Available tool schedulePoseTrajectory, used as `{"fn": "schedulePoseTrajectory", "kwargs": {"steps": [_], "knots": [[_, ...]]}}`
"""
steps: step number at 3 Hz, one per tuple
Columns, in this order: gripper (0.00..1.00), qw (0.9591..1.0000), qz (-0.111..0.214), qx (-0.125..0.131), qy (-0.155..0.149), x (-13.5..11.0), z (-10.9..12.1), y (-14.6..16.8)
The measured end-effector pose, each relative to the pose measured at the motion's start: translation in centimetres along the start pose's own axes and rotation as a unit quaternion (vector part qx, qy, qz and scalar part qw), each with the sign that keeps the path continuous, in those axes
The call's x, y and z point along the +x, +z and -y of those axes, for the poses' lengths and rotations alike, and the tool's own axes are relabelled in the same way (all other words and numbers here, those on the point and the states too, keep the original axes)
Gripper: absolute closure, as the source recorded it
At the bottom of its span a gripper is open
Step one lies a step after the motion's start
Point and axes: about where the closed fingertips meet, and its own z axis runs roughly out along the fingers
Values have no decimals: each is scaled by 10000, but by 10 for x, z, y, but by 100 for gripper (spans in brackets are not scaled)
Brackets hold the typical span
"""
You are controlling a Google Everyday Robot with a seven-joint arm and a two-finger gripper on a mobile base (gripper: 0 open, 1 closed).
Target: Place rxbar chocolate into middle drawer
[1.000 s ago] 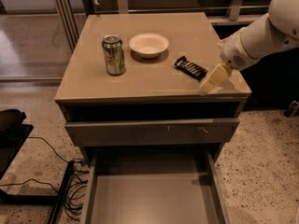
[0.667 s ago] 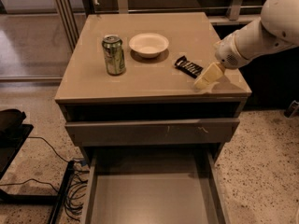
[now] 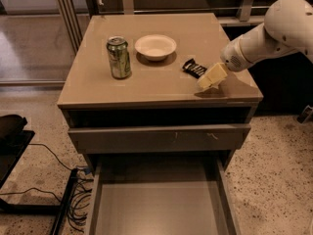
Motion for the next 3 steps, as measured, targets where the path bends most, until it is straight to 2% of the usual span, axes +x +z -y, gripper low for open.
{"fn": "schedulePoseTrajectory", "kwargs": {"steps": [2,3], "knots": [[0,9995,-34,-41,299,2,7,22],[19,9995,-34,-42,300,2,7,22]]}}
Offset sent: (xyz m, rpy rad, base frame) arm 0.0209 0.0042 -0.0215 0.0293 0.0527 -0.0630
